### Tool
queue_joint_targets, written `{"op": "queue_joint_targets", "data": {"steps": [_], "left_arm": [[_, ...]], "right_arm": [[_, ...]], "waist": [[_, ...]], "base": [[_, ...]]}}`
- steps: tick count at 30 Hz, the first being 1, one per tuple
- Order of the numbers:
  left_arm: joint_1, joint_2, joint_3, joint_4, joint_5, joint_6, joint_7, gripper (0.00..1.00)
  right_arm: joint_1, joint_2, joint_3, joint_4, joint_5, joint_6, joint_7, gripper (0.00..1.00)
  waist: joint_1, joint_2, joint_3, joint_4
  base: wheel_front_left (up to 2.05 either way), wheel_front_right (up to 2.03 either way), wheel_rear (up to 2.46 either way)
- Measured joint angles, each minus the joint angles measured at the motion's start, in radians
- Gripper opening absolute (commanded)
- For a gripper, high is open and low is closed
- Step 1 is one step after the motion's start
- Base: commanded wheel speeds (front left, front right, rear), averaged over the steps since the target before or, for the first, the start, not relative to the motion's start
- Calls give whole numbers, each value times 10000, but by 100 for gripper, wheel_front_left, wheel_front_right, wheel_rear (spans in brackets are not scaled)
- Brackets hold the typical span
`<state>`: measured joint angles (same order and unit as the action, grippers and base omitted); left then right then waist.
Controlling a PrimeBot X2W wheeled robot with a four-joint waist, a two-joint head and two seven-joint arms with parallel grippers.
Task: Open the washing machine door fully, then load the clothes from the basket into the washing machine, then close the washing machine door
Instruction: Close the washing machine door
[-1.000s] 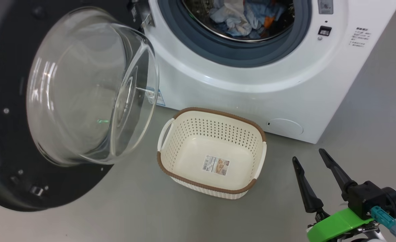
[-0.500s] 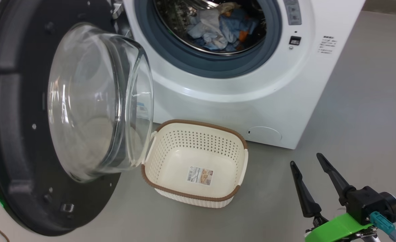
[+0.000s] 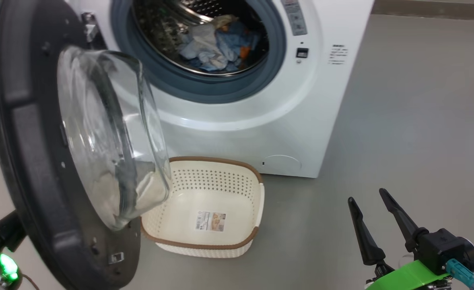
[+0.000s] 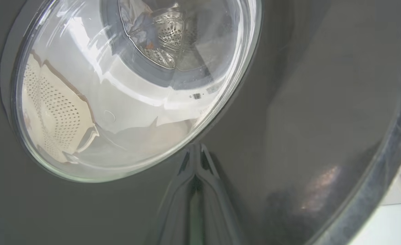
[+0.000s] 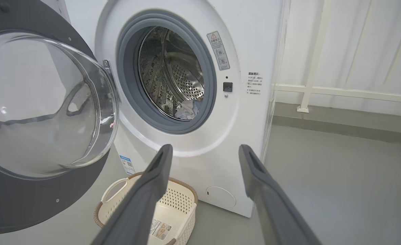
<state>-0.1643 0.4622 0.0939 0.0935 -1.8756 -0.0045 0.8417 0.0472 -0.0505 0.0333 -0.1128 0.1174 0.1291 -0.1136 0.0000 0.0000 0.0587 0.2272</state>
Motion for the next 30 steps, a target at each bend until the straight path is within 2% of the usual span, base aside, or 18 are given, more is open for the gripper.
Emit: {"op": "queue_joint_targets", "data": {"steps": [14, 26, 30], "left_arm": [[-126, -765, -449, -205, 13, 13, -155, 0], [-1486, -1574, -897, 800, 253, -13, -529, 0], [-1952, -1783, -947, 1354, 290, -196, -686, 0]], "right_arm": [[42, 8, 155, 142, 81, 0, -117, 100], [-134, 12, 479, 428, 165, 0, -307, 100], [-322, 13, 550, 606, 176, 0, -395, 100]], "waist": [[0, 0, -77, -1387], [0, 0, 190, -2429], [0, 0, 273, -2728]], "base": [[0, 0, 0], [0, 0, 0], [0, 0, 0]]}}
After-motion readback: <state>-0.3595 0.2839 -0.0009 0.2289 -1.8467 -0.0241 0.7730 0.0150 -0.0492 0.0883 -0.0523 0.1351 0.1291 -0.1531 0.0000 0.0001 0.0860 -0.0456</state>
